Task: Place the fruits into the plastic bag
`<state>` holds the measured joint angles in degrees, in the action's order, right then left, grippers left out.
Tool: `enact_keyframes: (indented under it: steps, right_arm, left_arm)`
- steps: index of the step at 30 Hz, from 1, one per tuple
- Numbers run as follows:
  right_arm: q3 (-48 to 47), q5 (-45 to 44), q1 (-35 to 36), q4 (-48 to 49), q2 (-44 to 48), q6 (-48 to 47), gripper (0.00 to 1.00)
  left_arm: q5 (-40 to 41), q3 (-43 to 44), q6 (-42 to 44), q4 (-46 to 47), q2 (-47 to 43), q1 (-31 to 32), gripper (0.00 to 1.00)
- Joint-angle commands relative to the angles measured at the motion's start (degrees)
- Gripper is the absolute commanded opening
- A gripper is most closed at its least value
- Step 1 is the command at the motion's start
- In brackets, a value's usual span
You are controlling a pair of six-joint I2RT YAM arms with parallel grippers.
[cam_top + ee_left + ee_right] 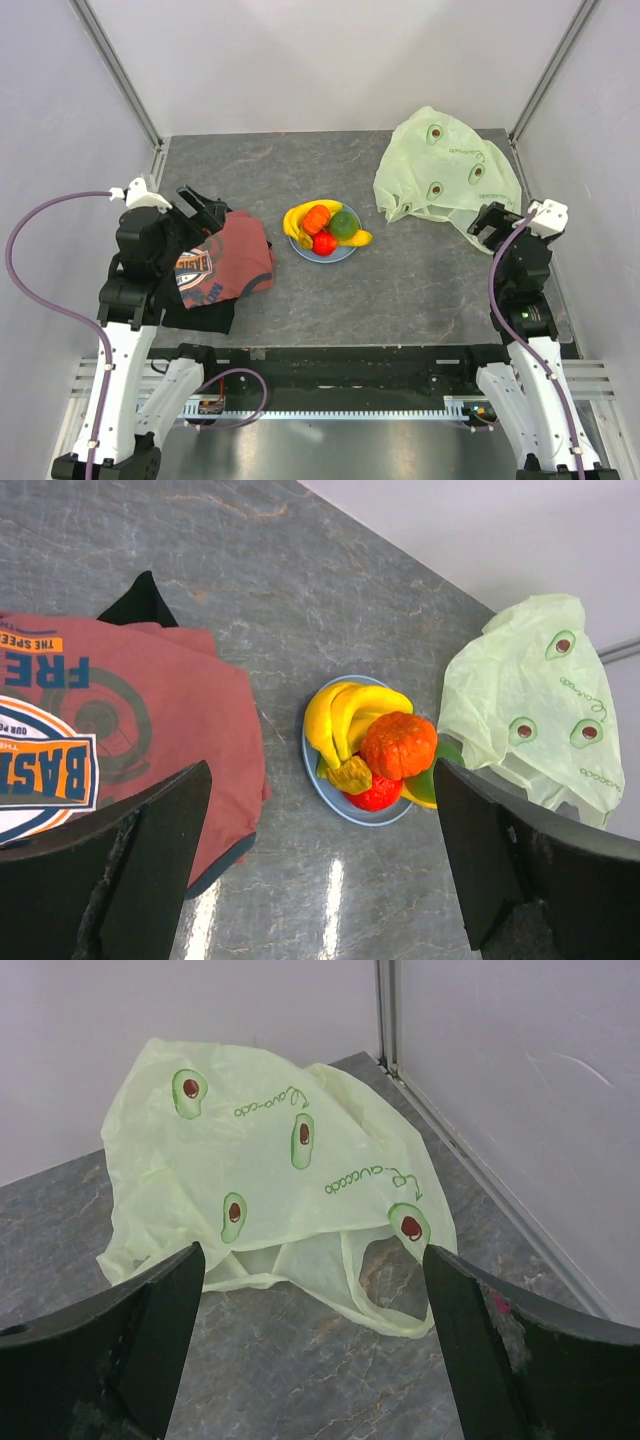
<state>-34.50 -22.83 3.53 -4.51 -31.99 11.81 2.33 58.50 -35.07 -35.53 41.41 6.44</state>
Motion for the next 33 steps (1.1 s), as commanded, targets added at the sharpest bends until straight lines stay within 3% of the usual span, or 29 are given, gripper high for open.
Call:
enact_keyframes:
  steps: [1,6,12,21,24,29,33]
  right_arm:
    - [-2.23,-2.74,0.07,-2.07,-0.18,3.29,0.98]
    - [-12.14,-1.43,0.07,-14.0,-7.27,4.62,0.98]
    - [-18.75,0.33,-0.1,-16.84,-14.85,4.09,0.98]
    - [-29.39,7.1,-5.88,-25.18,-27.41,4.79,0.98]
    - [-30.45,10.52,-8.71,-25.81,-31.9,6.02,0.98]
    - [-36.14,22.71,-9.15,-29.13,-42.6,6.46,0.96]
    - [-34.24,34.41,-8.54,-23.9,-46.93,15.76,0.92]
  left_arm:
    - [4.08,2.85,1.49,-0.59,0.69,-0.37,0.99]
    - [7.42,4.42,5.7,-1.82,1.92,-0.28,0.99]
    - [11.64,6.27,11.87,-5.69,3.68,-0.37,0.99]
    - [0.5,5.66,9.67,-4.02,6.48,-0.37,0.99]
    - [1.44,7.06,9.93,-4.02,7.19,-0.37,0.97]
    - [4.09,7.07,14.5,-5.16,4.83,-0.37,0.95]
    - [0.5,6.36,11.35,-4.64,5.17,-0.37,0.9]
